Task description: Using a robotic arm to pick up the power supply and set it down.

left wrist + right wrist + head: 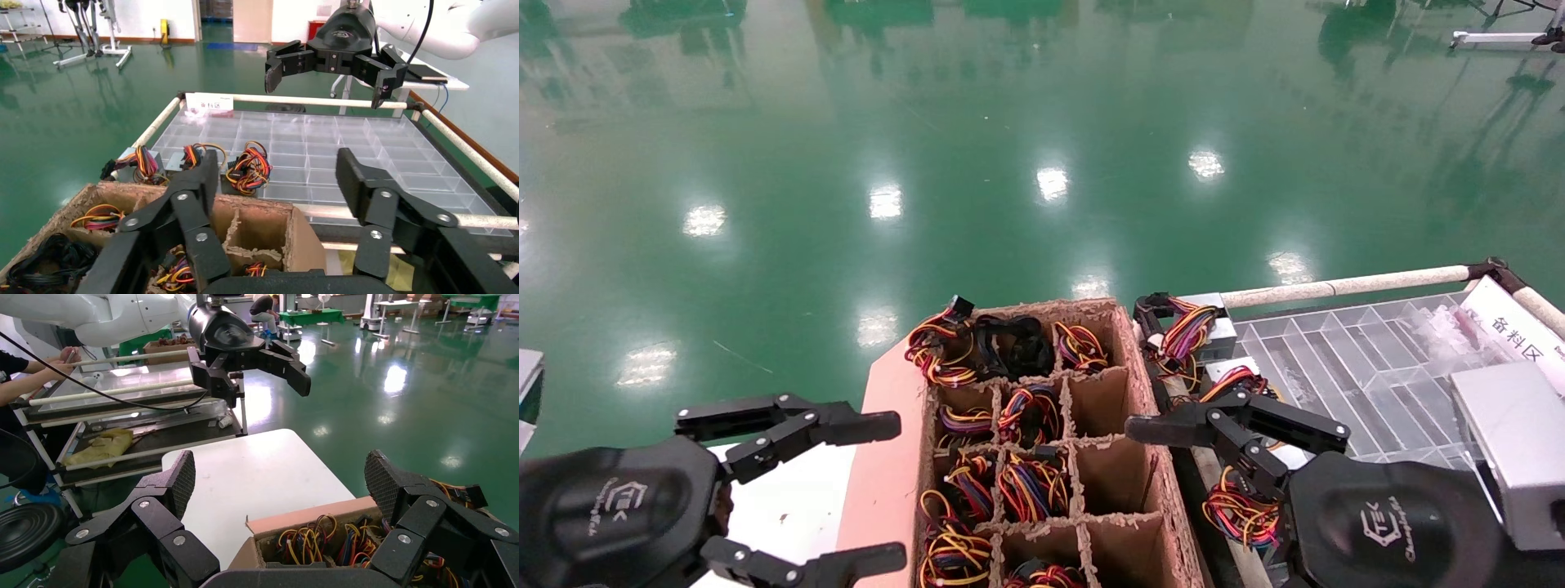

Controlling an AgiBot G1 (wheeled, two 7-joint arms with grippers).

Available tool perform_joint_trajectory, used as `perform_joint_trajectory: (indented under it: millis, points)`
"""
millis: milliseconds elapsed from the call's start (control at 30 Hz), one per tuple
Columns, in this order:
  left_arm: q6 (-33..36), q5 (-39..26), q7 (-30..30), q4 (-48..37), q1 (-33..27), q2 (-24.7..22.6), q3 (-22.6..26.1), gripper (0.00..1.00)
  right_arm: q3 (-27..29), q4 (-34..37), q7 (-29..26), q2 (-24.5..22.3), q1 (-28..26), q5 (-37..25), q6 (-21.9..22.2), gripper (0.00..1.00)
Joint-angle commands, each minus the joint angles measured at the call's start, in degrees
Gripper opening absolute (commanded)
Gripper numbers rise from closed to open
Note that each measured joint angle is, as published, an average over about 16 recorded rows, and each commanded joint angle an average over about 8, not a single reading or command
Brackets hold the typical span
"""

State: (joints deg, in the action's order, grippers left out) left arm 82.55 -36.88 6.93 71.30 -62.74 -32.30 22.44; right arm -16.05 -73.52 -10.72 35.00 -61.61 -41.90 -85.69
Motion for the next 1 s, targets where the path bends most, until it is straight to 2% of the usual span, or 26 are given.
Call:
perform_joint_trajectory:
  millis: [33, 367, 633, 800, 1000]
  points:
    - [0.0, 0.0, 0.0, 0.0, 0.0, 0.0, 0.0, 0.00, 0.0, 0.0, 0.0, 0.0, 0.0, 0.0, 0.0, 1.00]
    - [0.0, 0.0, 0.0, 0.0, 0.0, 0.0, 0.0, 0.00, -0.6, 0.2, -0.2, -0.6, 0.2, -2.0, 0.6, 1.00]
    - [0.0, 0.0, 0.0, 0.0, 0.0, 0.0, 0.0, 0.00, -5.9, -0.7, -5.0, -1.6, -1.7, -15.6, 4.6, 1.00]
    - [0.0, 0.0, 0.0, 0.0, 0.0, 0.0, 0.0, 0.00, -9.1, 0.0, -7.8, 1.1, -4.0, -22.5, 7.0, 1.00]
    - [0.0, 0.0, 0.0, 0.0, 0.0, 0.0, 0.0, 0.00, -11.8, 3.4, -7.9, 6.3, -7.4, -28.8, 9.9, 1.00]
